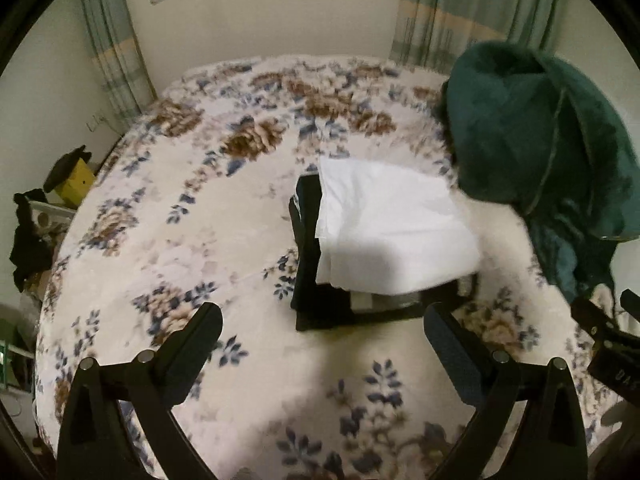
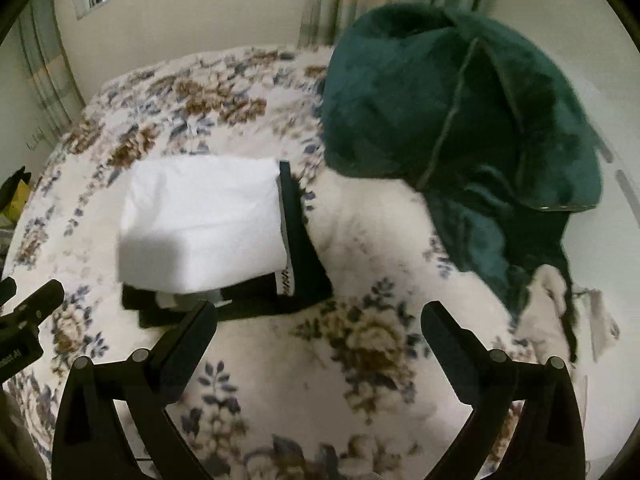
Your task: Fold small clothes
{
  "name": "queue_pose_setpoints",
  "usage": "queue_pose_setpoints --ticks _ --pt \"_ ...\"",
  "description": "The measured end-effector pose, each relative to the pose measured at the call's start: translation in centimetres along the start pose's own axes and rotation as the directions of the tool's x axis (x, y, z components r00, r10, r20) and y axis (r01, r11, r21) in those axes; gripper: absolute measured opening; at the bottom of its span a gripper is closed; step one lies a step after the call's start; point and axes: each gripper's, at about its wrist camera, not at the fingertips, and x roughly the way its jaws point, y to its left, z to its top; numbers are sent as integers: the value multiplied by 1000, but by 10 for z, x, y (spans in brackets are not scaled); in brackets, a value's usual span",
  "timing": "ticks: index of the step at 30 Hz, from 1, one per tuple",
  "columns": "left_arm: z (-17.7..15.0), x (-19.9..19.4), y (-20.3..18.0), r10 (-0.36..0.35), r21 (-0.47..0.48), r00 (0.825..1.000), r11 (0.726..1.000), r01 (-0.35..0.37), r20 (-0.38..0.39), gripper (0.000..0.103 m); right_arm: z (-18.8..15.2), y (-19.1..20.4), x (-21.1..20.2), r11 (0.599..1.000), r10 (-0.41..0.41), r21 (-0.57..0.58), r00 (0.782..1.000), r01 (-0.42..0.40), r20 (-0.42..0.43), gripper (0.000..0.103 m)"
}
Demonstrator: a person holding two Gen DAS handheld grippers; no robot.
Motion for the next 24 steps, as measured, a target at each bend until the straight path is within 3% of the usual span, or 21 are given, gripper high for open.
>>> queue_pose_setpoints --ticks 8,16,24 --pt "-33 -138 -16 -1 32 996 999 -2 94 103 -44 -31 -176 1000 3 12 992 -5 129 103" --pt "-64 -255 -23 -7 26 980 1000 2 198 103 -92 -61 -338 1000 -1 6 964 -1 266 103" --pt "-88 -331 -28 -14 18 957 1000 9 290 103 -137 -81 -444 1000 18 10 937 -23 349 103"
